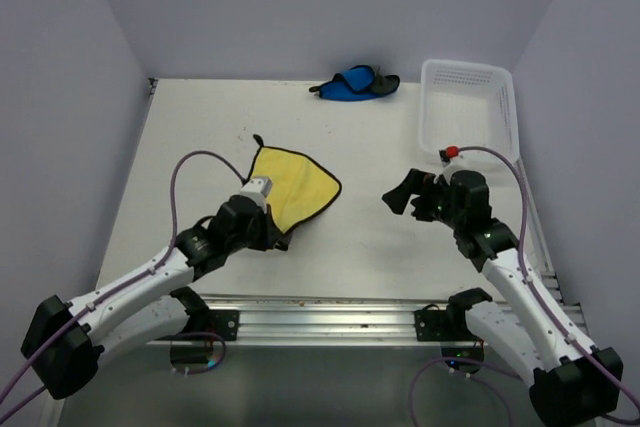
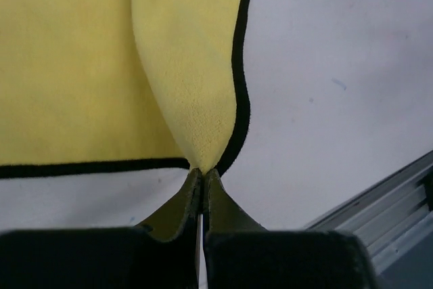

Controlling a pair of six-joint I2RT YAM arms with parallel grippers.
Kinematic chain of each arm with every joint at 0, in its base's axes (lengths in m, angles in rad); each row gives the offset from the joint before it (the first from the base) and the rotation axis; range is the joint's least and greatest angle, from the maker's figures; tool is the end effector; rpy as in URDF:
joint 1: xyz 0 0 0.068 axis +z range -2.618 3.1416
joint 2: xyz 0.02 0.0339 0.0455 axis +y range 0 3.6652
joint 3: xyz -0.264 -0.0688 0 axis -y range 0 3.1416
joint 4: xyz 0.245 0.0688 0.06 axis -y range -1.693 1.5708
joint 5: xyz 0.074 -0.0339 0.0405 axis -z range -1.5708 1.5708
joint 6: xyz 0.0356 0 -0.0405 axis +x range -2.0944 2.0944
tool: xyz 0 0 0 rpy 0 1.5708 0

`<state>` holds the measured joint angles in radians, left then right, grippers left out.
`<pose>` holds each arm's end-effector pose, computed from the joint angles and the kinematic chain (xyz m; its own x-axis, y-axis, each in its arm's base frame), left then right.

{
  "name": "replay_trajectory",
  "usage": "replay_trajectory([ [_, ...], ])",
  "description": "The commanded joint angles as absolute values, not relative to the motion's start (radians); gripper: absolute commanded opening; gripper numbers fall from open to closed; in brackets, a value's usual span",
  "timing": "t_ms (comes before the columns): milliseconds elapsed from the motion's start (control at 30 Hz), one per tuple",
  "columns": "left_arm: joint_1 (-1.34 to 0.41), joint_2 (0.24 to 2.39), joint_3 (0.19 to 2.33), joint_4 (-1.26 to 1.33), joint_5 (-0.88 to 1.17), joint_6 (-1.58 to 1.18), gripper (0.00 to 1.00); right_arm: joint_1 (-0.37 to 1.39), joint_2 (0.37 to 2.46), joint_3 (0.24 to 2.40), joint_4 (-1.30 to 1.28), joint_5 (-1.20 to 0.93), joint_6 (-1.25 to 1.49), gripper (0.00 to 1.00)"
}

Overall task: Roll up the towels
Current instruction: Move the towel to the center of the board, then flatten the towel

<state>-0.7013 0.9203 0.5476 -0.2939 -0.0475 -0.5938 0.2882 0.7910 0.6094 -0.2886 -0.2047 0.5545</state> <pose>0.1510 -0.1253 0.2225 -0.7362 -0.1098 -0.6678 0.2462 0.8757 -0.4154 0.1736 0.0590 0.2667 -0.6073 0.3577 -0.7094 -0.1556 0.8221 0.5477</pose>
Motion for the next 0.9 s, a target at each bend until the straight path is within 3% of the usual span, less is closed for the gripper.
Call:
replay_trajectory([
  [0, -0.778, 0.818, 0.413, -0.288, -0.037, -0.782, 0.00, 0.356, 0.840, 0.583, -0.299, -0.213, 0.568, 0.95],
  [167, -0.854, 0.796, 0.364, -0.293, -0.067, -0.818, 0.00, 0.445, 1.009, 0.609, -0.240, -0.128, 0.555, 0.87],
  [300, -0.928, 0.845, 0.351, -0.252, -0.119, -0.816, 0.00, 0.488, 1.190, 0.652, -0.169, -0.107, 0.569, 0.69],
  [733, -0.977, 0.893, 0.368, -0.219, -0.221, -0.787, 0.00, 0.595, 1.578, 0.911, -0.150, 0.018, 0.497, 0.53],
  [867, -0.989, 0.897, 0.357, -0.196, -0.221, -0.793, 0.00, 0.609, 1.643, 0.972, -0.161, 0.048, 0.489, 0.53],
])
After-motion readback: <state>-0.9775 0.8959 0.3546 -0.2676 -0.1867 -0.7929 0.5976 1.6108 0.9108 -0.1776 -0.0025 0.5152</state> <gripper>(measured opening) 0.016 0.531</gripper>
